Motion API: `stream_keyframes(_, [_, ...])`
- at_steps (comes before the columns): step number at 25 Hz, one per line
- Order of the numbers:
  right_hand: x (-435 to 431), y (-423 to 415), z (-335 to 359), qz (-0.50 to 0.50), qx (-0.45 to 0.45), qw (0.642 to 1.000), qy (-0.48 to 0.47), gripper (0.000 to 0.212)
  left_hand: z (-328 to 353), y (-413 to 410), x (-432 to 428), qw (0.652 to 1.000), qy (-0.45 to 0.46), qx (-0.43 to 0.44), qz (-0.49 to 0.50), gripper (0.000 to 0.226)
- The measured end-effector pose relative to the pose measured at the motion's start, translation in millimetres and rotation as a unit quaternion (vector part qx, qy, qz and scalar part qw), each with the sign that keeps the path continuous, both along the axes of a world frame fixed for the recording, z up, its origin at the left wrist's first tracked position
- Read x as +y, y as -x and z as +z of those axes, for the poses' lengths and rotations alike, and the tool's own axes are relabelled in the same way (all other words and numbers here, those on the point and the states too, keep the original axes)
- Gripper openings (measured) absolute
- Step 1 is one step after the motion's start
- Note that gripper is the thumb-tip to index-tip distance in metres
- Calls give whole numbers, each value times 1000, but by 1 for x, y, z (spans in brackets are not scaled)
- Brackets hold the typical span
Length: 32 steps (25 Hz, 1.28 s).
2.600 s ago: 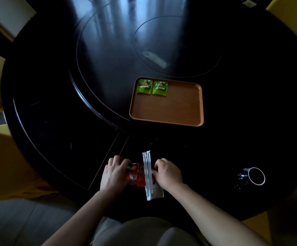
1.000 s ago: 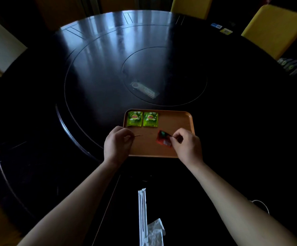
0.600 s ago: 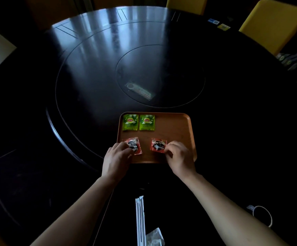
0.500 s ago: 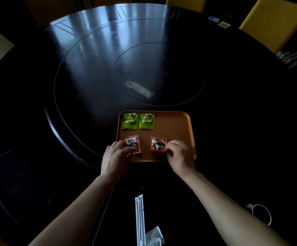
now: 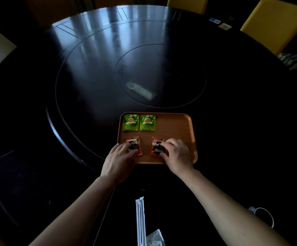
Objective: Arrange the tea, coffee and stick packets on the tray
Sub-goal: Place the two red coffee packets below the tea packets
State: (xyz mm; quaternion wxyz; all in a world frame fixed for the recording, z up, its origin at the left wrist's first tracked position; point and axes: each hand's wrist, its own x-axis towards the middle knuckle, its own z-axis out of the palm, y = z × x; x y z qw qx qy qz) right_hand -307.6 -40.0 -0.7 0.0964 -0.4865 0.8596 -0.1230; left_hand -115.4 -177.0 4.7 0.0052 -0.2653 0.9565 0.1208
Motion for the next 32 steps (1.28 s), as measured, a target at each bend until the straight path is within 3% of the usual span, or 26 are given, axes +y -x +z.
stream_keyframes(6, [-9,-1,4,-40,63,996,-49,36,4,12,6,999,25,-19,5,45])
stream_keyframes(8, [-11,3,6,19,47,998,-22,31,6,15,0,1000,7,5,1,39])
stream_keyframes(10, [-9,12,8,101,17,994,-33,47,6,17,-8,999,-10,12,-33,40])
stream_keyframes(12, [-8,18,10,123,19,990,-70,47,6,19,-14,997,-12,-16,-68,44])
stream_keyframes(16, [-14,14,11,14,103,989,-101,35,5,26,-9,997,35,-63,-37,48])
stream_keyframes(18, [-15,12,10,-24,100,991,-86,34,7,31,-6,997,45,-61,-2,42])
stream_keyframes(21, [-10,15,5,44,62,997,-13,25,5,29,-9,999,28,-15,6,35])
stream_keyframes(24, [-5,20,5,100,25,994,-42,36,0,21,-12,999,-6,11,-30,36])
stream_keyframes(28, [-14,4,6,4,63,996,-63,32,0,28,-11,999,35,-17,37,38])
stream_keyframes(32, [-27,-10,7,-38,28,998,-35,30,1,26,-8,998,32,12,58,32])
